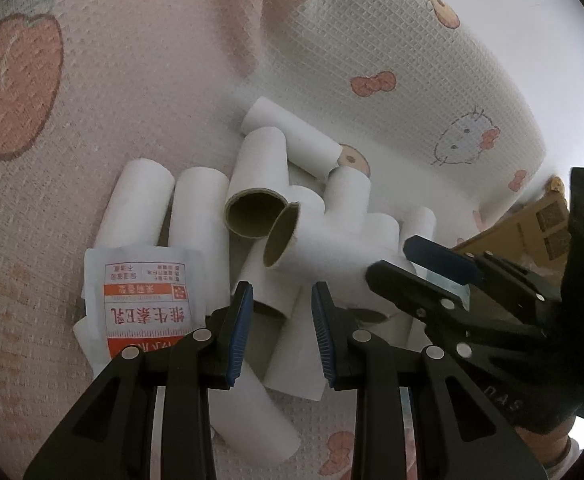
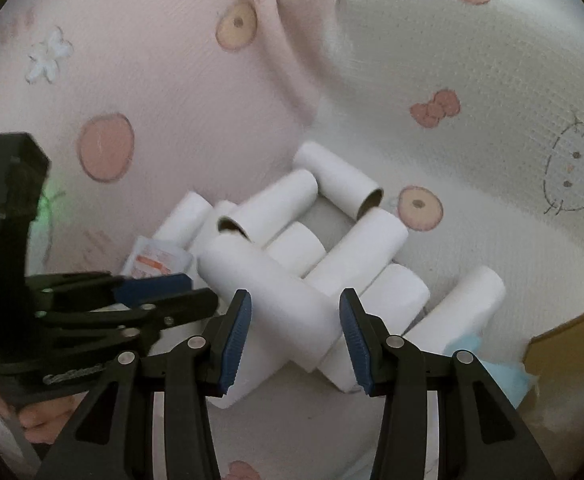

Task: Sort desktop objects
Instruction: 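Close the right gripper on the white tube and lift it, then carry the white tube to the cardboard box with both grippers clamping it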

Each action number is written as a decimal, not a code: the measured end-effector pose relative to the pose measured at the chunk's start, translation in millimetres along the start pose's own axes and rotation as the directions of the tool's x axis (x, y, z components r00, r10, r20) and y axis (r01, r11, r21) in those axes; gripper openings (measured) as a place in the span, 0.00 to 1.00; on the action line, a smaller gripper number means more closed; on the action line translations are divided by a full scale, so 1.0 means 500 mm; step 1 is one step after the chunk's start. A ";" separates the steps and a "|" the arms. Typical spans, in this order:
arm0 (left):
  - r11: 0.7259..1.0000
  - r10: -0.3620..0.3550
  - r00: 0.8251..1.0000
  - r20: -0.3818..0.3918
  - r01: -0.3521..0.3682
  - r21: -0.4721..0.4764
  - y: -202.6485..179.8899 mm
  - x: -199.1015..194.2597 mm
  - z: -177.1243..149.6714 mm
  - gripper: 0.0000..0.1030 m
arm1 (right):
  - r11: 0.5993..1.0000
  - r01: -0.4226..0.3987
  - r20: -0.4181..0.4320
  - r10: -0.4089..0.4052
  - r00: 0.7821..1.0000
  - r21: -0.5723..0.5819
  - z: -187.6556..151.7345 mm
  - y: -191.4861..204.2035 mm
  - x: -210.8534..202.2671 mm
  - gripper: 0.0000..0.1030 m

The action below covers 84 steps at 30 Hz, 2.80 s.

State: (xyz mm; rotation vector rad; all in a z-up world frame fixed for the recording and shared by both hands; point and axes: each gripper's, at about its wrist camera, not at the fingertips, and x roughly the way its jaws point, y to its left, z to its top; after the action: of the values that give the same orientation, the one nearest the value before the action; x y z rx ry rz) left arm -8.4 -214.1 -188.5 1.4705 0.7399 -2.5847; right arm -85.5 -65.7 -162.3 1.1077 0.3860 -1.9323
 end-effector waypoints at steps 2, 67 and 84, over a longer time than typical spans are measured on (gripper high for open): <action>1.000 -0.008 1.000 0.009 0.008 -0.003 0.002 -0.001 0.002 0.31 | 0.999 -0.027 -0.017 0.028 0.999 0.028 0.005 -0.009 0.004 0.42; 0.934 -0.197 0.954 0.228 0.112 0.338 -0.353 -0.232 0.003 0.45 | 0.984 -0.095 0.227 0.060 0.972 0.148 -0.062 -0.030 -0.303 0.43; 0.858 -0.248 0.959 0.137 0.152 0.490 -0.553 -0.252 0.013 0.45 | 0.957 -0.096 0.316 0.005 0.949 0.274 -0.097 -0.159 -0.458 0.43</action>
State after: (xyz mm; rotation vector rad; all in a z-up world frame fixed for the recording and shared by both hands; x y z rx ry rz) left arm -27.9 5.7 20.9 1.2536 0.2468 -3.1855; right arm -66.1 130.5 -13.3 0.9532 -0.1002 -2.1185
